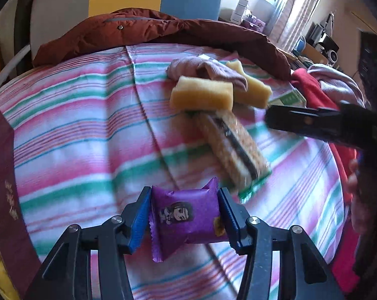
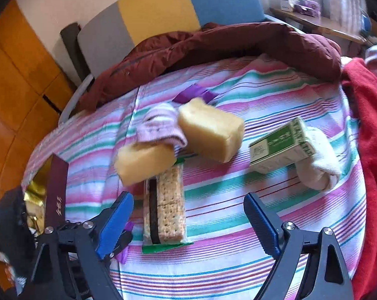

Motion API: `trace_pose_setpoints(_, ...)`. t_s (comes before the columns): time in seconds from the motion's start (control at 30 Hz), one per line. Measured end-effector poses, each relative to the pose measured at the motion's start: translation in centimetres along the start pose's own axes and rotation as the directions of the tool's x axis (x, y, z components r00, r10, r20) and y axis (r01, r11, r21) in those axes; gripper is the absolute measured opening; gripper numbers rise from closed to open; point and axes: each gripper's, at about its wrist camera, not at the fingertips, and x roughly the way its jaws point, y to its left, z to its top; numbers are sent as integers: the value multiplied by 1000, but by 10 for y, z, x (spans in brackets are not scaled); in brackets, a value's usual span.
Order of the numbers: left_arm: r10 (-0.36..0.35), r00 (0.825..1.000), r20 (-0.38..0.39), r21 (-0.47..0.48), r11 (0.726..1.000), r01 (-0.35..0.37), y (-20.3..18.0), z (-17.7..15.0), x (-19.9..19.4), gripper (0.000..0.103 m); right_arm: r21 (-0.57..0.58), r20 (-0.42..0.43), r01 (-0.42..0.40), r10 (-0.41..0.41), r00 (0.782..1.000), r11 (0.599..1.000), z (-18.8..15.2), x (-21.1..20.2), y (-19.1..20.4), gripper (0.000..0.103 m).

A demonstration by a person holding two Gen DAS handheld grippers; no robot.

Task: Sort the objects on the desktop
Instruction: 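Grasp the purple snack packet with the left tool while the right tool grasps the cracker packet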

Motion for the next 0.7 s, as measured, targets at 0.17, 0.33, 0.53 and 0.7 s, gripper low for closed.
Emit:
trace_pose_setpoints(0.17, 16, 1000, 6, 29, 999, -16, 2, -15, -6, 51, -62, -28, 23, -24, 999, 998, -6, 16, 17, 91)
trace_pose_setpoints(0.33, 5, 1000, 14, 16, 1000, -5, 9, -18, -8, 48, -149, -60, 73, -82, 995, 986, -8, 40, 39, 91)
trace_pose_setpoints(0.53, 5, 1000, 22, 29, 1000, -5, 10, -20, -9, 46, -246, -100, 125, -153, 983, 961, -10, 66, 54, 73)
trace_pose_setpoints(0.7, 3, 1000, 18, 3, 1000, -3, 13, -22, -12, 45, -279, -124, 130, -169, 978, 951, -18, 57, 57, 47)
